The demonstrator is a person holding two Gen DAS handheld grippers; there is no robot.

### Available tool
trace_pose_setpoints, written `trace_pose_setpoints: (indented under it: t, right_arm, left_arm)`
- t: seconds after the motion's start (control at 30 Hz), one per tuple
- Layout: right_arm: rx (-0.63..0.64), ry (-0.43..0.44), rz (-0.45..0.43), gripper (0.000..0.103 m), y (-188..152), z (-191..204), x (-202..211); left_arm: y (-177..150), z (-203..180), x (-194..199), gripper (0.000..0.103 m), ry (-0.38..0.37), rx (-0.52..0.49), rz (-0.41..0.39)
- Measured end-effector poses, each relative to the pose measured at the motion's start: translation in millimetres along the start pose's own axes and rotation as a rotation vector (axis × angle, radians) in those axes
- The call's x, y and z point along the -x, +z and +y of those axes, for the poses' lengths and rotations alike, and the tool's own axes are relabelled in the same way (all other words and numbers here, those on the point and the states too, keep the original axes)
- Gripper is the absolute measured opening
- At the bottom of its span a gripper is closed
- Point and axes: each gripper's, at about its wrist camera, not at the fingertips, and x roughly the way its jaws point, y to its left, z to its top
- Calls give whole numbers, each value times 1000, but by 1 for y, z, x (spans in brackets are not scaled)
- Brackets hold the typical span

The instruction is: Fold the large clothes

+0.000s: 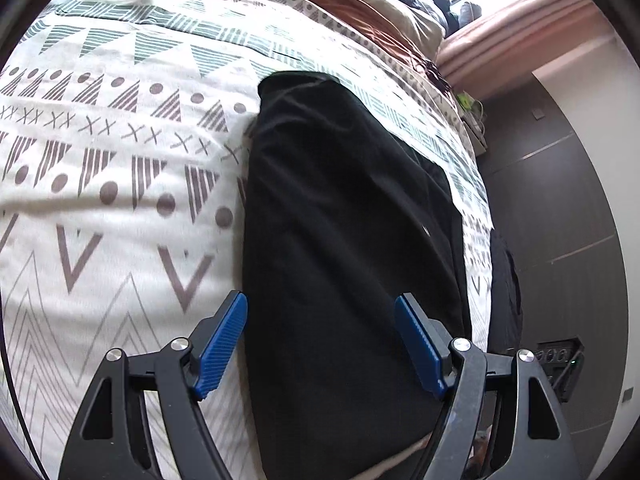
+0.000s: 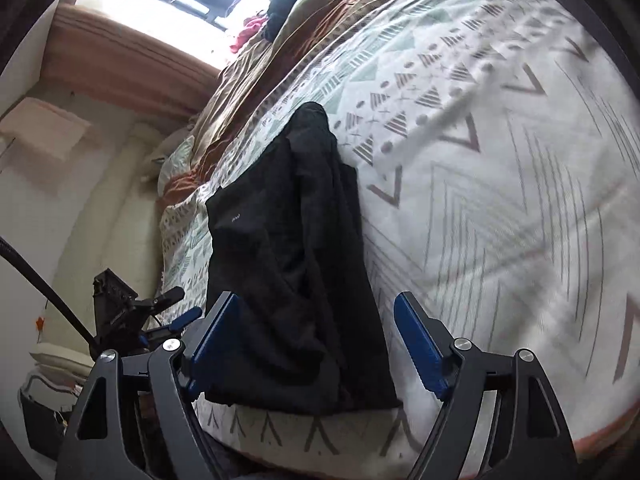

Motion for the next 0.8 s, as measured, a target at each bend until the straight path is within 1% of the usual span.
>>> trace_pose_setpoints:
  t: [0.13, 0.23, 0.3, 0.37, 0.47, 0.57, 0.67, 0.73, 0.77, 0.8]
  right_arm:
    - [46, -19, 58, 78, 29, 8, -20]
    - [99, -46, 63, 78, 51, 24, -37]
    - [134, -11, 64, 78, 65, 36, -47]
    - [159, -6, 73, 78, 79, 46, -62]
    - [205, -19, 122, 78, 99, 58, -95]
    - [235, -49, 158, 78, 115, 63, -127]
    - [235, -74, 181, 78, 127, 64, -151]
    - [211, -65, 190, 68, 132, 63, -163]
    - [205, -54, 193, 51, 134, 63, -169]
    - [205, -40, 203, 32, 135, 65, -175]
  left_arm:
    - [16, 8, -11, 77, 16, 25, -18]
    - [31, 17, -19, 77, 15, 61, -35]
    - [40, 19, -24, 77, 11, 71, -51]
    - [44, 21, -27, 77, 8, 72, -56]
    - [42, 22, -27, 77, 6, 62, -65]
    - [41, 22, -29, 77, 24, 31, -62]
    - [42, 29, -30, 77, 23, 36, -65]
    - [43, 32, -32, 77, 21, 35, -61]
    - [44, 32, -33, 77, 19, 34, -58]
    - [46, 32, -34, 77, 17, 33, -56]
